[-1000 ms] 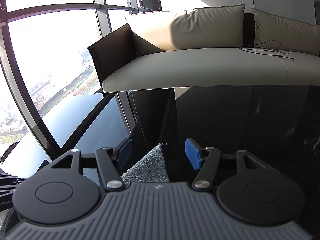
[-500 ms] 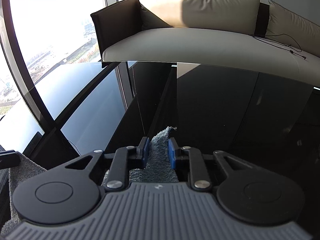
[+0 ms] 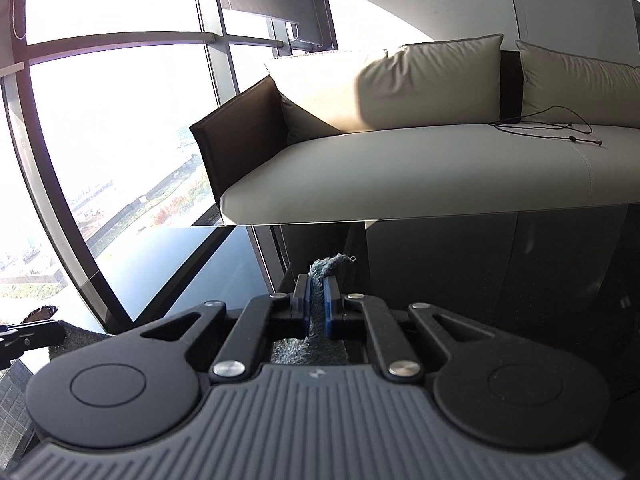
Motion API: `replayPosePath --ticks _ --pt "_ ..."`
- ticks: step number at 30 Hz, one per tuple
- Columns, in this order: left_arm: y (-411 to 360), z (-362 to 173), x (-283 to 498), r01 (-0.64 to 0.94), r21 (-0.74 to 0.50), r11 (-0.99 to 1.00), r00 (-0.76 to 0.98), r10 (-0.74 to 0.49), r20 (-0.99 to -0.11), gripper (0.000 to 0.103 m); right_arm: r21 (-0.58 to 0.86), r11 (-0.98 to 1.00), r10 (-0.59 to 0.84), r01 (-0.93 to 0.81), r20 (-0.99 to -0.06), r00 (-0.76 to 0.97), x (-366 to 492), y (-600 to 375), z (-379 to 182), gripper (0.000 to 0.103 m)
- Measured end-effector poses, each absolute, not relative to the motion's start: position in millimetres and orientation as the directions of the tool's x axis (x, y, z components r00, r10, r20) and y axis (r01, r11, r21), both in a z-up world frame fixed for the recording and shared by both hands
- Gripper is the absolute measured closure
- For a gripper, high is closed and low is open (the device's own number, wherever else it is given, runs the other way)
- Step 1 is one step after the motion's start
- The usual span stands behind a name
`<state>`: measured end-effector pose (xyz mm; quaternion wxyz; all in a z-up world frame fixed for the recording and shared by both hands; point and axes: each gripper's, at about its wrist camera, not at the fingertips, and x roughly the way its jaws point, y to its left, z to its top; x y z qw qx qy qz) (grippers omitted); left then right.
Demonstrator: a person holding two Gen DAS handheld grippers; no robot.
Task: Fold towel
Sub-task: 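Stretch the towel between both grippers and lower it onto the table, then open both grippers to lay the towel flat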
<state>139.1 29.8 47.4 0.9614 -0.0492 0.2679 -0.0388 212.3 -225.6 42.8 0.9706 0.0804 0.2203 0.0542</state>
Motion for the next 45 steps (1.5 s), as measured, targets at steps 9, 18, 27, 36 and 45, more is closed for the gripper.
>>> replayPosePath --ticks 9,18,27,36,45 --pt "30 49 167 0.023 -0.113 0.993 0.844 -0.08 -0.53 0.099 0.207 0.977 0.132 -0.05 -0.406 0.905 232 -236 42 0.097" --pt "37 48 187 -0.07 -0.1 0.993 0.835 0.004 -0.55 0.099 0.205 0.976 0.154 -0.073 -0.415 0.896 250 -236 36 0.096" --pt "40 35 201 -0.058 -0.113 0.992 0.807 -0.02 -0.59 0.099 0.18 0.98 0.157 -0.084 -0.442 0.883 252 -224 24 0.096" --pt "51 21 210 -0.073 -0.132 0.989 0.785 -0.025 -0.619 0.091 0.17 0.984 0.131 -0.057 -0.462 0.877 247 -221 19 0.062" --pt "51 22 205 -0.067 -0.142 0.988 0.779 -0.037 -0.626 0.061 0.175 0.984 0.123 -0.045 -0.467 0.876 222 -216 21 0.044"
